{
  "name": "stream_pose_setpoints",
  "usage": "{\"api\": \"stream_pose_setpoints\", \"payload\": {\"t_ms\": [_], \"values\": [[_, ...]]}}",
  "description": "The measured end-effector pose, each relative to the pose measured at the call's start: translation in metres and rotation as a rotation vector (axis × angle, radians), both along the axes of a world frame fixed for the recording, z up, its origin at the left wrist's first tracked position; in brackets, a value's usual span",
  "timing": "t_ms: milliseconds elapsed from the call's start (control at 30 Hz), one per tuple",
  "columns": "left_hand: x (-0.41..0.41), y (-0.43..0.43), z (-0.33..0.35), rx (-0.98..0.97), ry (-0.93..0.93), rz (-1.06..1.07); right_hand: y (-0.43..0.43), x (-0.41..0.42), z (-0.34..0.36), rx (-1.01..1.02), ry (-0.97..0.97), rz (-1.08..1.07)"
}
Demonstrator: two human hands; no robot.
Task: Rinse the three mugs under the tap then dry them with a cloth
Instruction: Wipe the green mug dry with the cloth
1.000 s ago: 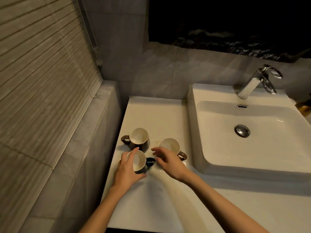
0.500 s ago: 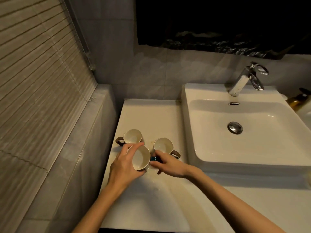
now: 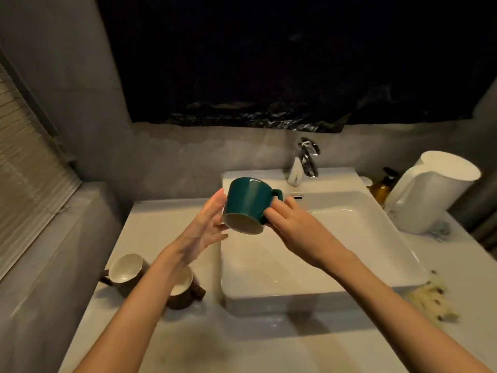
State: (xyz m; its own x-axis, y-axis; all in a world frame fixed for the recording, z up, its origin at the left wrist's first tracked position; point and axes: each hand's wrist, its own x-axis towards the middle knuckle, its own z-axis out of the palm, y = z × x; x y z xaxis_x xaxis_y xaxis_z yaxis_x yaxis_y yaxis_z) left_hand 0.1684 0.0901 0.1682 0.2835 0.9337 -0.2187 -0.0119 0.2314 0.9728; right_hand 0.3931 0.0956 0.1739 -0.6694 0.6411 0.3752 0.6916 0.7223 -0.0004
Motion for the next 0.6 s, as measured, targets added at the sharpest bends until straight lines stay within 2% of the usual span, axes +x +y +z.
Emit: {"api": "stream_pose_setpoints", "payload": {"t_ms": [100,267,367,500,600], "values": [[0.059,0.028,0.008,-0.04,-0.044,-0.127,0.012,0.057,0.006,0.139,-0.177,0.053],[0.153,0.049,0.004,-0.028,-0.079,0.037,0.022,0.133,0.009,0.201,-0.162,0.071],[0.195,0.048,-0.004,0.05,-0.088,0.183,0.024,0.168,-0.002,0.085,-0.008,0.015],[0.238,0.043,-0.011,0.324,0.087,0.372,0.008,0.225,-0.017,-0.039,0.361,-0.156],[0.26,0.042,-0.013,0.504,0.199,0.414,-0.006,0.271,-0.036,-0.085,0.556,-0.382]]}}
